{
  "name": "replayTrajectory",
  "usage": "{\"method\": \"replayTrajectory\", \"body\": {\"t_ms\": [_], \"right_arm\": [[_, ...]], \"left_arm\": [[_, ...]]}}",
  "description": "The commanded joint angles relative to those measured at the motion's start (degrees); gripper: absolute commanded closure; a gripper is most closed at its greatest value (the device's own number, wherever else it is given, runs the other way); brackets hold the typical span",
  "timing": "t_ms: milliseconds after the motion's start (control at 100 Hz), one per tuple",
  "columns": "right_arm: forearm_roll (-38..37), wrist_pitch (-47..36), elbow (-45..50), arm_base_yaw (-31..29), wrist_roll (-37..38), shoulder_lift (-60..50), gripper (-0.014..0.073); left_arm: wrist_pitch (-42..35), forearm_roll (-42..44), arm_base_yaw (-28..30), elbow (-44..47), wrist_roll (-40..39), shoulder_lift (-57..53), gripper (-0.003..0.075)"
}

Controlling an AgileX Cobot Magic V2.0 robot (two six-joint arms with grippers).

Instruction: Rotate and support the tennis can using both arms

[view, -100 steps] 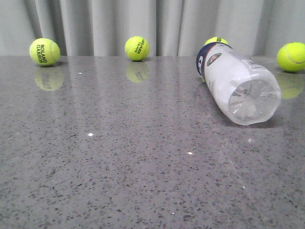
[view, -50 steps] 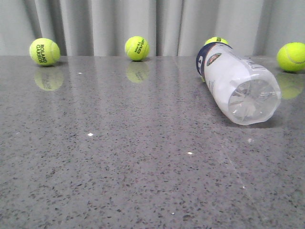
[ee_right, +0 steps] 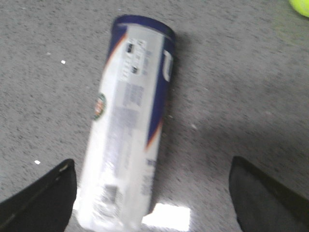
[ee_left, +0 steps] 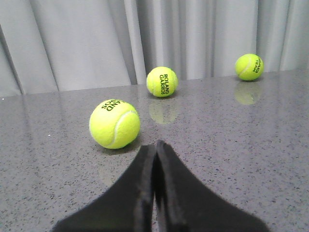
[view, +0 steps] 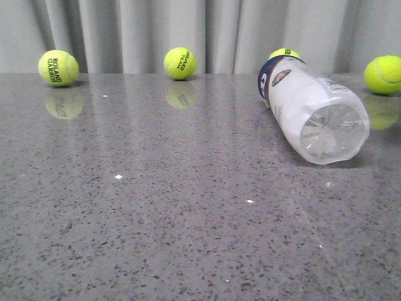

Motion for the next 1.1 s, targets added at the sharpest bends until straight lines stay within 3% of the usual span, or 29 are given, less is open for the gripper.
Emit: {"method": "replayTrajectory", "body": {"t_ms": [0, 450, 1090], "right_arm": [[0.97, -1.18, -5.34, 2.19, 1.91, 2.81, -0.0041], [0.97, 5.21, -16.11, 4.42, 8.53, 19.63, -0.0041], [0.97, 6.21, -16.84, 4.42, 8.37, 28.08, -0.0041]], "left_arm": [[-4.24, -0.40, 0.32, 2.53, -0.20, -1.91, 0.0740], [-4.24, -0.40, 0.32, 2.53, -0.20, -1.91, 0.0740], [-4.24, -0.40, 0.32, 2.53, -0.20, -1.91, 0.0740]]}}
